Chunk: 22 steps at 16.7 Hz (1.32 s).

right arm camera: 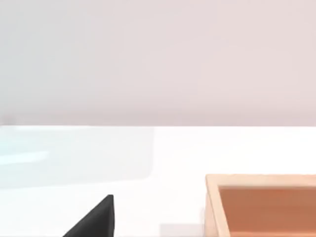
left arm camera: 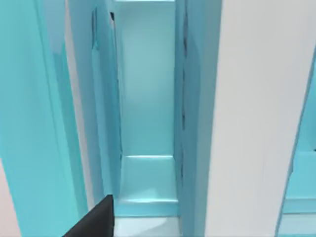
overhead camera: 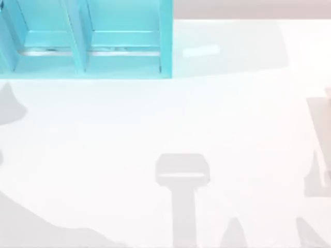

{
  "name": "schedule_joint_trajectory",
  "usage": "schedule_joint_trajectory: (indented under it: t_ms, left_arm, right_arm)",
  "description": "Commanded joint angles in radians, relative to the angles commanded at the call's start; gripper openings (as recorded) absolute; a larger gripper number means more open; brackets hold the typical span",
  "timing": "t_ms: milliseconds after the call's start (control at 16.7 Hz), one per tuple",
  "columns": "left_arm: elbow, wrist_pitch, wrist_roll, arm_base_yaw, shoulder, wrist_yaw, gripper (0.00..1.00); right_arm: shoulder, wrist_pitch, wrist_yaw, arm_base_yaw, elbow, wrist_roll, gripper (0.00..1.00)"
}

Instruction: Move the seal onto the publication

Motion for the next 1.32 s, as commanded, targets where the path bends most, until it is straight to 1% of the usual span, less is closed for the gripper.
schedule_joint_trajectory:
  t_ms: [420,540,780,1320]
  left_arm:
    - [0.300,-0.133,-0.013,-0.080,0.158,-0.077,1.00]
    - [0.331,-0.149,-0.014,-0.090,0.174,-0.087,1.00]
    - [0.332,-0.149,-0.014,-0.090,0.174,-0.087,1.00]
    - [0.332,-0.149,-0.014,-0.090,0.174,-0.087,0.32]
  right_arm:
    - [0.000,0.000,0.000,0.000,0.000,0.000,1.00]
    - [0.000,0.000,0.000,0.000,0.000,0.000,1.00]
    - [0.000,0.000,0.000,0.000,0.000,0.000,1.00]
    - [0.000,0.000,0.000,0.000,0.000,0.000,1.00]
